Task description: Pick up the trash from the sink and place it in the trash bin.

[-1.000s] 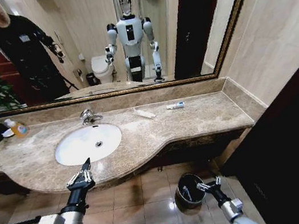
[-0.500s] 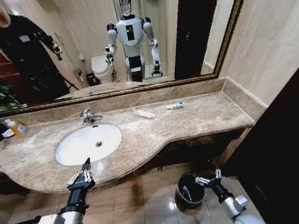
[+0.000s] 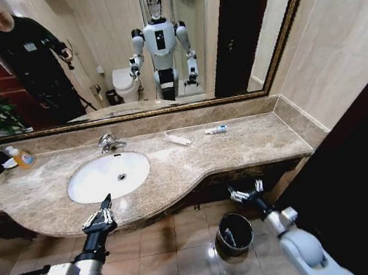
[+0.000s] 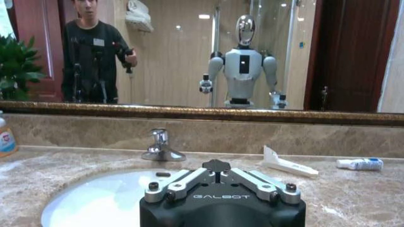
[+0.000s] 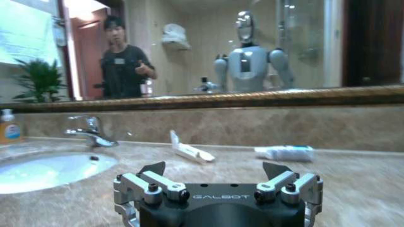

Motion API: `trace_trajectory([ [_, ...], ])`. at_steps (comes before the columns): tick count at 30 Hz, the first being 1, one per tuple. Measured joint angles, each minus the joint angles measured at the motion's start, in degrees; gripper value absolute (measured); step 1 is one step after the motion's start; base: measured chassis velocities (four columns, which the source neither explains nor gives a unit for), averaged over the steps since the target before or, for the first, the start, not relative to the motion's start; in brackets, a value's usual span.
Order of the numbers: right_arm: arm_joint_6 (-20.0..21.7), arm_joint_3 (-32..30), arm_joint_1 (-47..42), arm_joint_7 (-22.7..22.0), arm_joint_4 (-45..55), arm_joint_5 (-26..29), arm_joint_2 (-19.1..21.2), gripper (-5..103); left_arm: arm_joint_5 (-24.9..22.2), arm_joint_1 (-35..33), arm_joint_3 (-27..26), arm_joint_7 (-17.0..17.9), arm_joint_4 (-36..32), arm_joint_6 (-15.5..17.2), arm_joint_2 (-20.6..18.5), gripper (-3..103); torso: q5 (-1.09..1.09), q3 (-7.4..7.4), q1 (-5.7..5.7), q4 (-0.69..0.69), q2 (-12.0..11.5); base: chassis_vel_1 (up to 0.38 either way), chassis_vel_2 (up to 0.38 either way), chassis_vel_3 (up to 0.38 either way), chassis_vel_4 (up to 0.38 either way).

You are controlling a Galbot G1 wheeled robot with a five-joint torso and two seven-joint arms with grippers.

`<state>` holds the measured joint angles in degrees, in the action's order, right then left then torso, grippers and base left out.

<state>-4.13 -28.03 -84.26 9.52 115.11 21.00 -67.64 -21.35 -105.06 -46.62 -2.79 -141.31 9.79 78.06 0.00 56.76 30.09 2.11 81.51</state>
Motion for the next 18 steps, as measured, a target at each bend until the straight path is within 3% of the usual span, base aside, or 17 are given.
trace_trajectory([
  [8, 7.3, 5.9, 13.1, 0.4, -3.2, 3.0, 4.1, 100, 0.0, 0.0, 0.0, 0.0, 0.0, 0.0, 0.0, 0, 0.0, 0.0, 0.0, 0.0, 0.0, 0.0, 0.0, 0.0, 0.0],
  [18, 11.2, 17.3, 27.8, 0.8, -11.8, 5.6, 6.9, 100, 0.0, 0.0, 0.0, 0.0, 0.0, 0.0, 0.0, 0, -0.02, 0.0, 0.0, 0.0, 0.0, 0.0, 0.0, 0.0, 0.0],
])
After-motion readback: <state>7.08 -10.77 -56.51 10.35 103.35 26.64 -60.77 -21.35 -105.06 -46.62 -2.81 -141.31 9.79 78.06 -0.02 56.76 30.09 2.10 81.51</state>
